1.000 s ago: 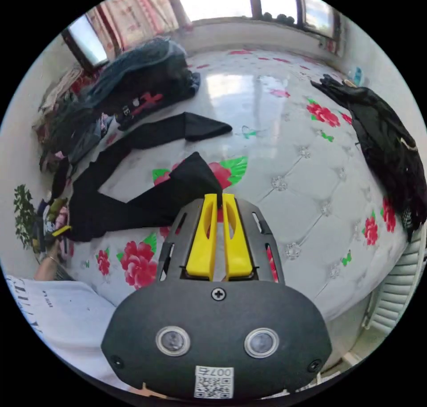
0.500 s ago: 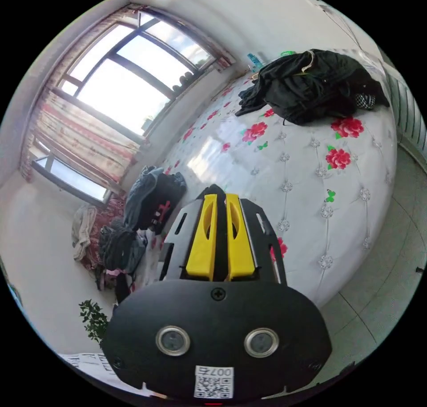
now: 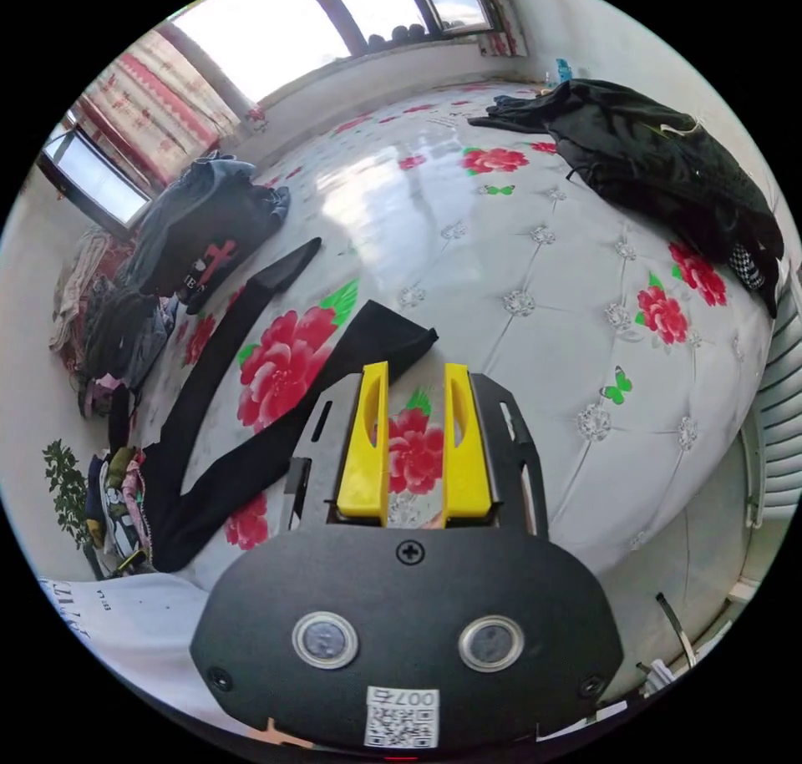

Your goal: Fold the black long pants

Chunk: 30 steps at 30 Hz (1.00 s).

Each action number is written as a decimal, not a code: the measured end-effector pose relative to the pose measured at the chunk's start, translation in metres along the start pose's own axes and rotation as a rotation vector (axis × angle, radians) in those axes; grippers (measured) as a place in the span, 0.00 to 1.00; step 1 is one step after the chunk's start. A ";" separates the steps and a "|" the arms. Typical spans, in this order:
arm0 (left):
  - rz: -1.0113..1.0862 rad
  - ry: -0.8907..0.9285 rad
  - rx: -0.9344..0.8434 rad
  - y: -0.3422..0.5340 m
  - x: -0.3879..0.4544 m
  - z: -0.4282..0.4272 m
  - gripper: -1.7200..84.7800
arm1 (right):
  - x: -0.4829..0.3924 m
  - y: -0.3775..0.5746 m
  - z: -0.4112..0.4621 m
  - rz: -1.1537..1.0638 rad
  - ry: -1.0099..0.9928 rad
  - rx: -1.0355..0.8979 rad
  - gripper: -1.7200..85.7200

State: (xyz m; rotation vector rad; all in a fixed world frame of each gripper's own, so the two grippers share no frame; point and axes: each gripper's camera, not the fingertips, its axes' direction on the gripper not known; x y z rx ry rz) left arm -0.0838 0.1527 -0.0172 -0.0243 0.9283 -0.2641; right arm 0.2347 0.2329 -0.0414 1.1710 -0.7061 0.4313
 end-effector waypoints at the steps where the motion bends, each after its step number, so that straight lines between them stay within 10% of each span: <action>1: 0.000 -0.013 0.014 0.000 0.000 -0.005 0.01 | 0.004 -0.007 0.004 0.019 -0.010 0.009 0.10; 9: 0.198 0.122 0.135 -0.033 0.039 -0.013 0.01 | 0.008 -0.031 0.062 0.156 0.021 -0.061 0.05; 19: 0.243 0.041 0.087 -0.065 0.080 0.042 0.01 | -0.050 0.083 -0.179 0.166 -0.047 0.579 0.02; 30: 0.218 -0.038 0.096 -0.071 0.071 0.027 0.01 | -0.063 -0.040 0.058 0.018 0.195 0.045 0.06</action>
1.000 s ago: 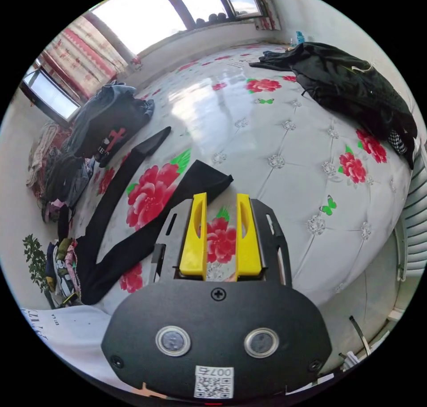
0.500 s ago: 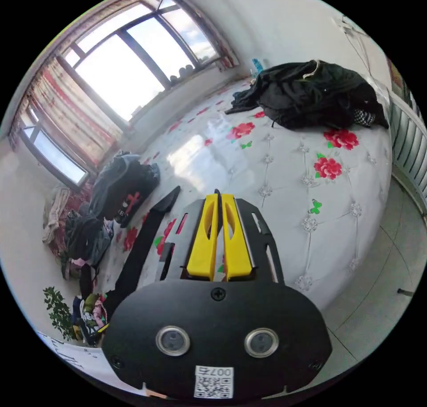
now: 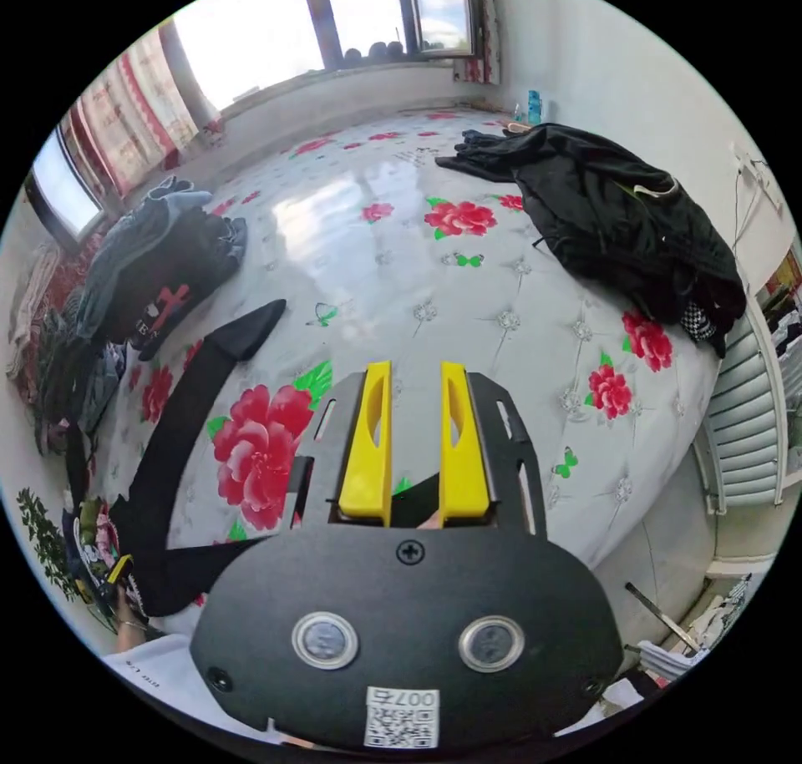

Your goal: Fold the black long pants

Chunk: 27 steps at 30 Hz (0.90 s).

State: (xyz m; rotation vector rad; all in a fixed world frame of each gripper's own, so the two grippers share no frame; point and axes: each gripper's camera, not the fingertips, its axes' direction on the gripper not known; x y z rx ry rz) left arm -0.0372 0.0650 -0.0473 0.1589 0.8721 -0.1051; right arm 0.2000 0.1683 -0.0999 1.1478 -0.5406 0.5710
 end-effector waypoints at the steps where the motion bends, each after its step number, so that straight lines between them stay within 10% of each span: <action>1: 0.001 -0.004 0.013 0.005 -0.003 -0.005 0.01 | -0.001 0.016 0.004 -0.014 -0.040 -0.002 0.06; 8: 0.128 0.169 0.016 0.070 0.002 -0.031 0.01 | -0.027 0.187 0.042 -0.280 -0.229 -0.144 0.07; 12: 0.297 0.067 -0.060 0.090 0.014 -0.025 0.01 | -0.031 0.244 0.067 -0.384 -0.005 -0.157 0.05; 20: 0.217 0.259 -0.256 0.111 -0.043 -0.042 0.01 | 0.003 0.203 0.040 -0.234 0.137 -0.065 0.03; 27: 0.059 0.215 0.012 0.069 -0.074 -0.091 0.01 | -0.142 0.125 0.078 -0.550 -0.135 0.079 0.06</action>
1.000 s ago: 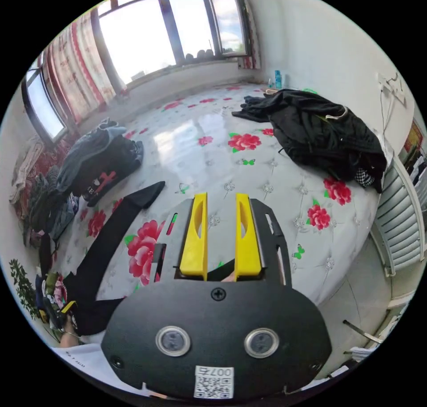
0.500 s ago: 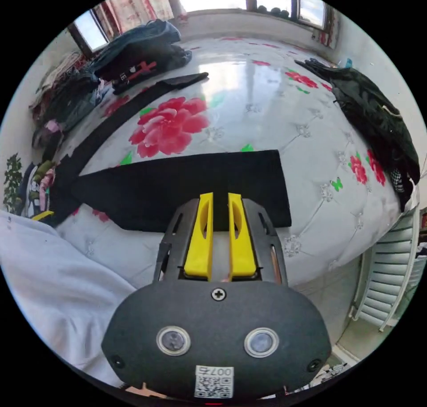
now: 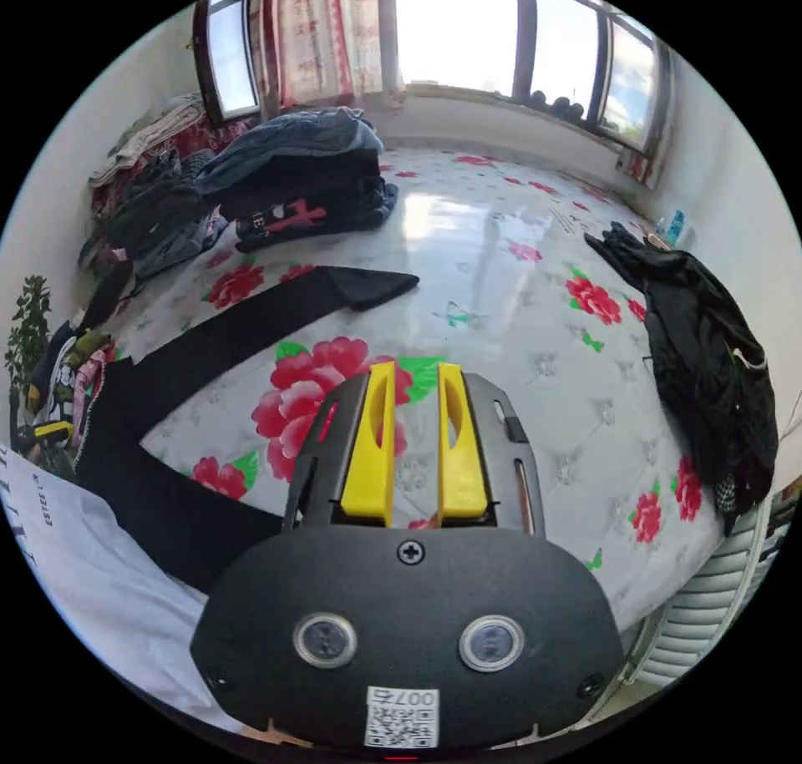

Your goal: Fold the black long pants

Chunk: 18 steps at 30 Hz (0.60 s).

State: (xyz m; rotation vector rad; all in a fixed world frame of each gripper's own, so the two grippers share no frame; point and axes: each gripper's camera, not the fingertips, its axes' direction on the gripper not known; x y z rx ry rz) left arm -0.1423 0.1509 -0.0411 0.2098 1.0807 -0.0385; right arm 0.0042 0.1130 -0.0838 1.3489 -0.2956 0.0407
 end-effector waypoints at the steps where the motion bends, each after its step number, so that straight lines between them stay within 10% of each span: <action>1: -0.004 -0.007 0.017 -0.009 -0.002 0.001 0.01 | -0.017 -0.028 0.025 -0.059 -0.026 -0.008 0.07; 9: -0.018 -0.092 -0.021 -0.109 -0.019 0.070 0.01 | -0.067 -0.133 0.178 -0.197 -0.039 -0.330 0.07; 18: -0.051 -0.199 -0.027 -0.131 -0.033 0.098 0.01 | 0.046 -0.127 0.000 0.069 -0.045 0.017 0.02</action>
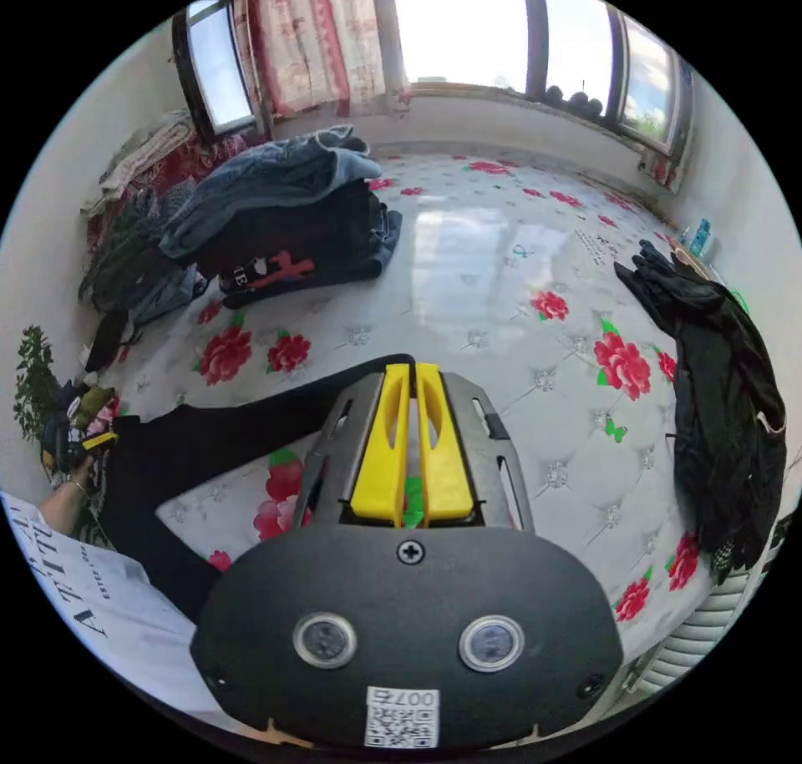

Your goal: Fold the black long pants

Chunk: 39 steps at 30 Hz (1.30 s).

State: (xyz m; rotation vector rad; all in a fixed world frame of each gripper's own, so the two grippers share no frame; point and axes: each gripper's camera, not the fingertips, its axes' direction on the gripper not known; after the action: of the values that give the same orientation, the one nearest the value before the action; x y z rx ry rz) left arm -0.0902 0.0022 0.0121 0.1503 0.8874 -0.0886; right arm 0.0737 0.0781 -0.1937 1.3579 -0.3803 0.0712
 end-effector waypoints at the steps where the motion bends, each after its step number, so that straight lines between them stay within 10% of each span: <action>1: -0.009 0.003 0.000 -0.002 -0.001 0.000 0.01 | 0.012 0.006 -0.039 0.034 0.005 0.038 0.02; 7: 0.025 0.013 0.038 -0.030 0.011 0.000 0.01 | 0.047 -0.006 -0.131 0.065 0.168 -0.060 0.02; 16: -0.031 0.000 0.044 -0.055 0.009 -0.001 0.01 | 0.169 0.017 0.038 0.357 0.223 -0.339 0.05; 28: -0.286 0.193 -0.031 0.138 -0.020 -0.079 0.03 | 0.164 0.237 -0.145 0.582 0.038 -0.200 0.11; 39: 0.269 0.006 0.081 0.209 0.079 -0.064 0.02 | 0.108 0.264 -0.148 0.389 0.234 -0.294 0.11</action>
State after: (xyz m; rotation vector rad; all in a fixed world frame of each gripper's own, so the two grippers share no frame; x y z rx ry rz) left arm -0.0607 0.2181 -0.0696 0.3445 0.8622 0.1269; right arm 0.1377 0.2600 0.0629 0.9589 -0.4343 0.4746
